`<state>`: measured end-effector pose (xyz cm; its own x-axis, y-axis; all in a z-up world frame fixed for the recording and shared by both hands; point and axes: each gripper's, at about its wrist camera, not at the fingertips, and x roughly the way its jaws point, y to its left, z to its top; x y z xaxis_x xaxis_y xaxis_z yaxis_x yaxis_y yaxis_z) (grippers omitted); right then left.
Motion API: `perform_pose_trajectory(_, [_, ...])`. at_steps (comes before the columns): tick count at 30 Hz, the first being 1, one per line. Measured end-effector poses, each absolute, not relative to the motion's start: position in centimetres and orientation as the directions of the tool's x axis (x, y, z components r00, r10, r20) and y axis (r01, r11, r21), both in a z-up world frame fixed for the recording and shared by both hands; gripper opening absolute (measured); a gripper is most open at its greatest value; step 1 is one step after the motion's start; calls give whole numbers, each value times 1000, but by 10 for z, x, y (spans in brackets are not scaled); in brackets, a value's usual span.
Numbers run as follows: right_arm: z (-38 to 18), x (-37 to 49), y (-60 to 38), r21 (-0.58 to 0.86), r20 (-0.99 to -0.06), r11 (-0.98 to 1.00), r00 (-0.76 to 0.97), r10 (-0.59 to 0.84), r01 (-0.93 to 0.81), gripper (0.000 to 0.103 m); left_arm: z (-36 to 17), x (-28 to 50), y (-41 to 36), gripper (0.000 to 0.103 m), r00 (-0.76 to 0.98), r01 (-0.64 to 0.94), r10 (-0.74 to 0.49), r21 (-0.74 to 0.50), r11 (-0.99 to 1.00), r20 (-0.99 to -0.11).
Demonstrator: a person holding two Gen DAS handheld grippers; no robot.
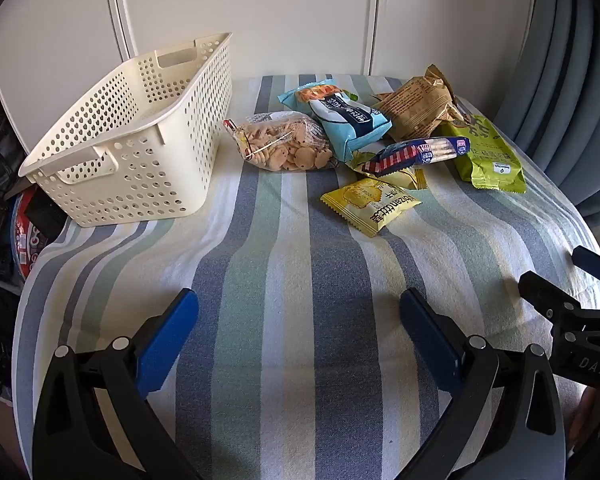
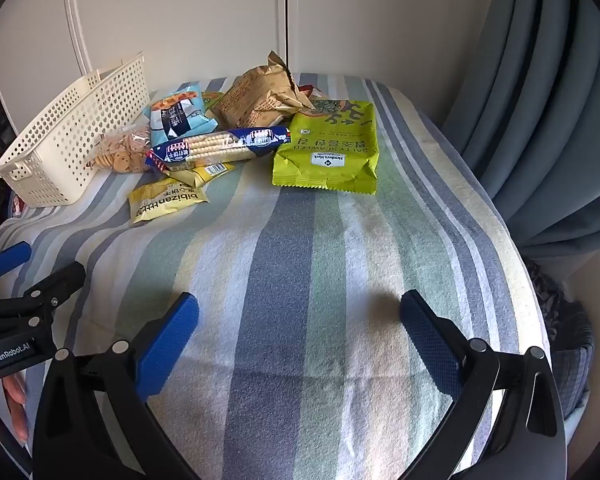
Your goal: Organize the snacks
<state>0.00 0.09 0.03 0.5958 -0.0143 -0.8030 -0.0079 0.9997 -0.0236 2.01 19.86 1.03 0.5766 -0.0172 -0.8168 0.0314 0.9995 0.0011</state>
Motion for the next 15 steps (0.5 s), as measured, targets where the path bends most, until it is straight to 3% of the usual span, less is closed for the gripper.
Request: perform_pose_trajectory(15, [0,-3,-1,-2,-801,1000,598,4,-9,98,10,20,198,101,571,32,-16,2,1000,-821])
